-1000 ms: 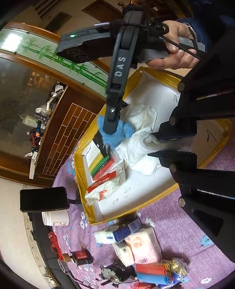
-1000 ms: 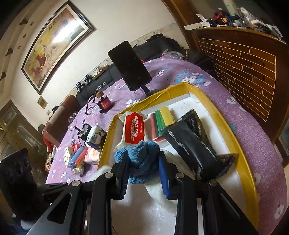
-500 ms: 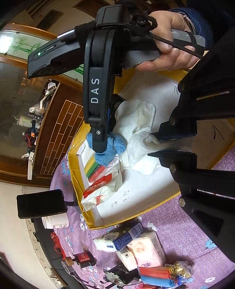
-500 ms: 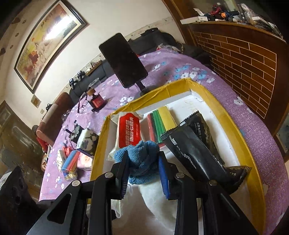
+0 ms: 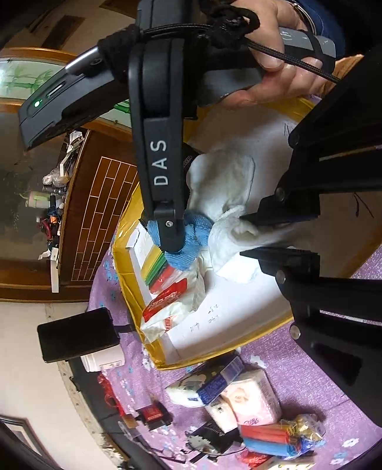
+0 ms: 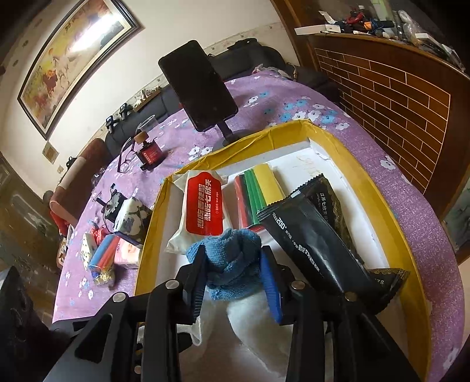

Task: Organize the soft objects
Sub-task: 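Lower the blue cloth into the tray and open right tool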

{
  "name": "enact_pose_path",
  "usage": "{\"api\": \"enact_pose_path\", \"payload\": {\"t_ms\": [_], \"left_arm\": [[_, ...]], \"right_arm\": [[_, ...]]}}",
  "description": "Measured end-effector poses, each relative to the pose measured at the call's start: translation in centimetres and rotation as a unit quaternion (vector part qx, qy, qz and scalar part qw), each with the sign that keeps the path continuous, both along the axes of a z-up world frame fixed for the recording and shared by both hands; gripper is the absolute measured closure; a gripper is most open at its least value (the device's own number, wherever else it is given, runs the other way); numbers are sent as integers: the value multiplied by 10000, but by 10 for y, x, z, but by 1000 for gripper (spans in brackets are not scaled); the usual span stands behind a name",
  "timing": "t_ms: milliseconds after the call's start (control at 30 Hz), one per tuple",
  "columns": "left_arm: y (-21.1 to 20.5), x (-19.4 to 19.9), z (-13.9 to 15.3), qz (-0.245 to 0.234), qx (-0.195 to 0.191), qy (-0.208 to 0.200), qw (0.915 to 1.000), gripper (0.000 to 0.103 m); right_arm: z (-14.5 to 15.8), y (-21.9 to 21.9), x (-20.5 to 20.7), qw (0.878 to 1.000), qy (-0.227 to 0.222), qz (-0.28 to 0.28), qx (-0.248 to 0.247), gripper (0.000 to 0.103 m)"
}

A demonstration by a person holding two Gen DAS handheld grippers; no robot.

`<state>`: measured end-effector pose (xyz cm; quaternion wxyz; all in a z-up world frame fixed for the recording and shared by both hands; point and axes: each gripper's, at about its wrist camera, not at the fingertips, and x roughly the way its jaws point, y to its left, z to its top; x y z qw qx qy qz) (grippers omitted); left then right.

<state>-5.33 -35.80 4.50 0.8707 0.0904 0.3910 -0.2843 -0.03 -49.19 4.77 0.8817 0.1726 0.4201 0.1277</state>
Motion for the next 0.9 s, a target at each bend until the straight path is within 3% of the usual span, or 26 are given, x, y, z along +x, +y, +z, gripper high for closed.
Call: {"api": "enact_pose_path", "payload": {"t_ms": [267,900], "left_arm": [[-1,-6,5,28,116,-303,9995,67],[-5,-25,18,67,356,-944,9949,49]], "right_arm": [[7,4,-5,9999,-132,-11,-110,58],[30,5,-23,9989,-442,-62,-172,49]]}}
